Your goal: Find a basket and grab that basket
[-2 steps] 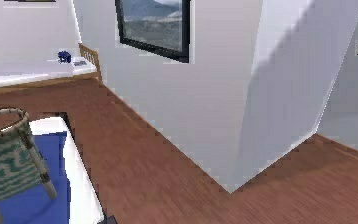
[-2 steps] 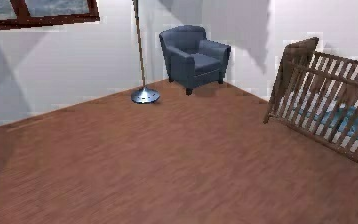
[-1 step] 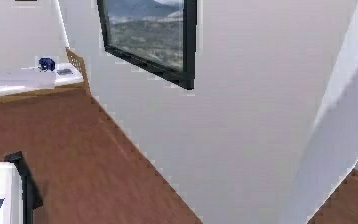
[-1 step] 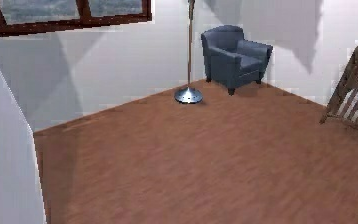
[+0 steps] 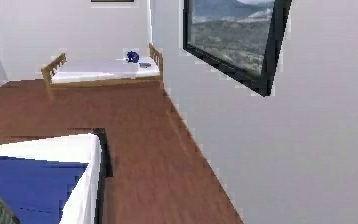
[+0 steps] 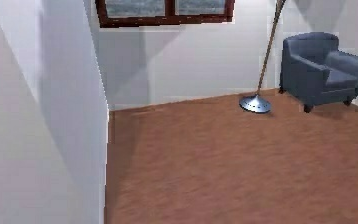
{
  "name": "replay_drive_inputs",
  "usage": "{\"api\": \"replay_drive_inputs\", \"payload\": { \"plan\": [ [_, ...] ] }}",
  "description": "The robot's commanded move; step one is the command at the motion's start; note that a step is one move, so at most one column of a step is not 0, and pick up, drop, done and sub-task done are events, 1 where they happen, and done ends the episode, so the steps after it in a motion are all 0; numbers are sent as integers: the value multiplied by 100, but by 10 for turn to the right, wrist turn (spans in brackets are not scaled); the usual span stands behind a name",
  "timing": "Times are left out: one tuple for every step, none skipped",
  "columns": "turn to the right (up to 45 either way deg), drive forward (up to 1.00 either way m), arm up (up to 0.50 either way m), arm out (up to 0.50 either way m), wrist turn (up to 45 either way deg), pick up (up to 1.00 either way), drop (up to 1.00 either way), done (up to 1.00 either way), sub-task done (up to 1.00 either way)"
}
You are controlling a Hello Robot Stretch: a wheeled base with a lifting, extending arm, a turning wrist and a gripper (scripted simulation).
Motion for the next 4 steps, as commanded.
{"api": "replay_drive_inputs", "payload": {
  "plan": [
    [0,10,0,0,0,0,0,0,0],
    [-450,0,0,0,0,0,0,0,0],
    [-450,0,0,0,0,0,0,0,0],
    [-450,0,0,0,0,0,0,0,0]
  ]
}}
